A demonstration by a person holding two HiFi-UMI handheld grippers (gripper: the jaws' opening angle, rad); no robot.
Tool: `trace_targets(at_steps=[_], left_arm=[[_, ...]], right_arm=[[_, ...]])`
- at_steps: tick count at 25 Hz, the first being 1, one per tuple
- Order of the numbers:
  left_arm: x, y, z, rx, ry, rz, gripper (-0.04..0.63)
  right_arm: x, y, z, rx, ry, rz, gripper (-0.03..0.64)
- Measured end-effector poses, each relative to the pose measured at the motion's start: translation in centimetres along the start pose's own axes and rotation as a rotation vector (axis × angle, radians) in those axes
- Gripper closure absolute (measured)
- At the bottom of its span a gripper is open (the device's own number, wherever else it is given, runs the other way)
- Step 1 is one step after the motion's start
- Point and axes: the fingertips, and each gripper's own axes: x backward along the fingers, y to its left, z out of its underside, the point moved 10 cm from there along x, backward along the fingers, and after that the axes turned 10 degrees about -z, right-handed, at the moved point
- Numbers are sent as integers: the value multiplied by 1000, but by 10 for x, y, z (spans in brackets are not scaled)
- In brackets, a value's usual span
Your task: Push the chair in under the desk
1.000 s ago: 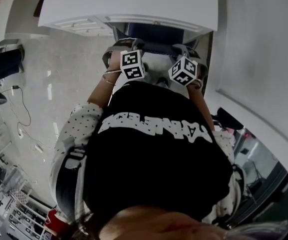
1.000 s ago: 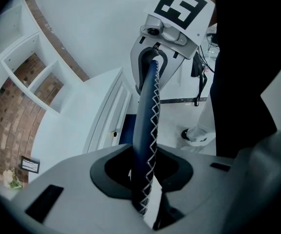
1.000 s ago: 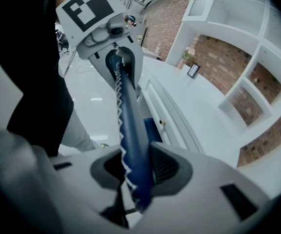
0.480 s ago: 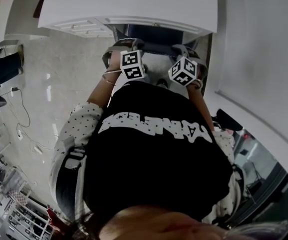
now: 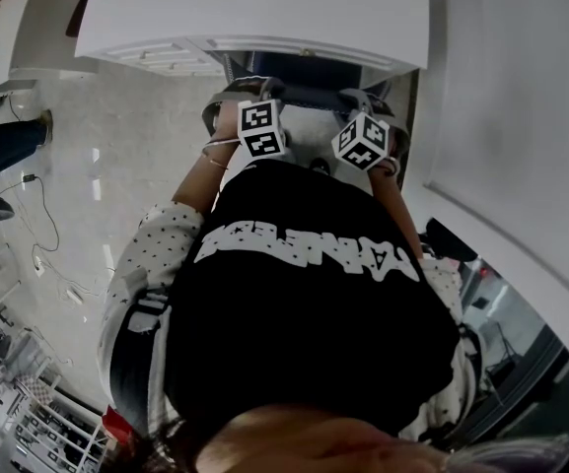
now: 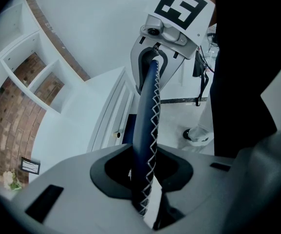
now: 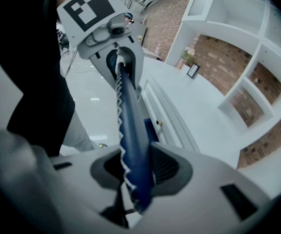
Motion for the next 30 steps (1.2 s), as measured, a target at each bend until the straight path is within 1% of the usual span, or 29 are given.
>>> trace_targets(at_steps=[6, 30], left_arm=[[-5, 7, -1, 6, 1, 1, 471], [-8, 13, -3, 17, -7, 2, 471]], right_arm=[[-2, -9, 0, 4, 0, -6, 492], [-2, -18, 0, 17, 2, -8, 492]])
